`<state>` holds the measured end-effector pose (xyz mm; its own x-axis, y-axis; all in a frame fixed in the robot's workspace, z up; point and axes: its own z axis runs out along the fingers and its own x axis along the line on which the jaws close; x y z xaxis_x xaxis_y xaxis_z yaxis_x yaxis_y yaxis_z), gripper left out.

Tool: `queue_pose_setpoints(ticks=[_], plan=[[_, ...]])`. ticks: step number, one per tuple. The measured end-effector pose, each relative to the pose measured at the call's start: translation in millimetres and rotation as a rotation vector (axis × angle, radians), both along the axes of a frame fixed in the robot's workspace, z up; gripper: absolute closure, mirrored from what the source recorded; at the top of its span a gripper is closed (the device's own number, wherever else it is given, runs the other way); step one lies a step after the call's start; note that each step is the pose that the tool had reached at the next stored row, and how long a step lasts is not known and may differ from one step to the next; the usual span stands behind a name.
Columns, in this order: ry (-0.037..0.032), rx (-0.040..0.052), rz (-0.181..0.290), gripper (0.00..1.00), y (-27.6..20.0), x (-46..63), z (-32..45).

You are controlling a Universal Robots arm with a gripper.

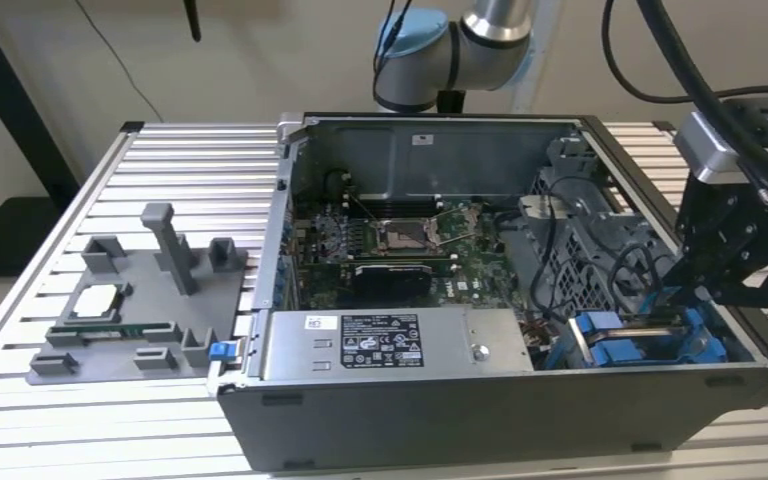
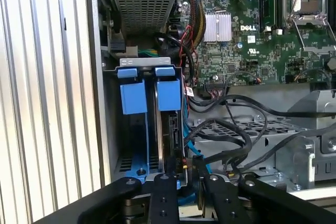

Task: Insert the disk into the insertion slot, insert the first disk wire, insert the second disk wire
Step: 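Insert the first disk wire, then insert the second disk wire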

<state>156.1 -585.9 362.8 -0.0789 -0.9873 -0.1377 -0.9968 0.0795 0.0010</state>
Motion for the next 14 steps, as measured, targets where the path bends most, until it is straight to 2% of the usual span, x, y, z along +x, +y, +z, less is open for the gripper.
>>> queue_pose_setpoints(ticks=[3, 8, 14], plan=[[0.0, 0.0005, 0.0, 0.0, 0.9, 0.0, 4.7], [-0.0095, 0.0016, 0.0, 0.0, 4.4, 0.1, 5.8], [-0.0129, 0.0015, 0.0, 0.0, 10.0, 0.0, 9.0]])
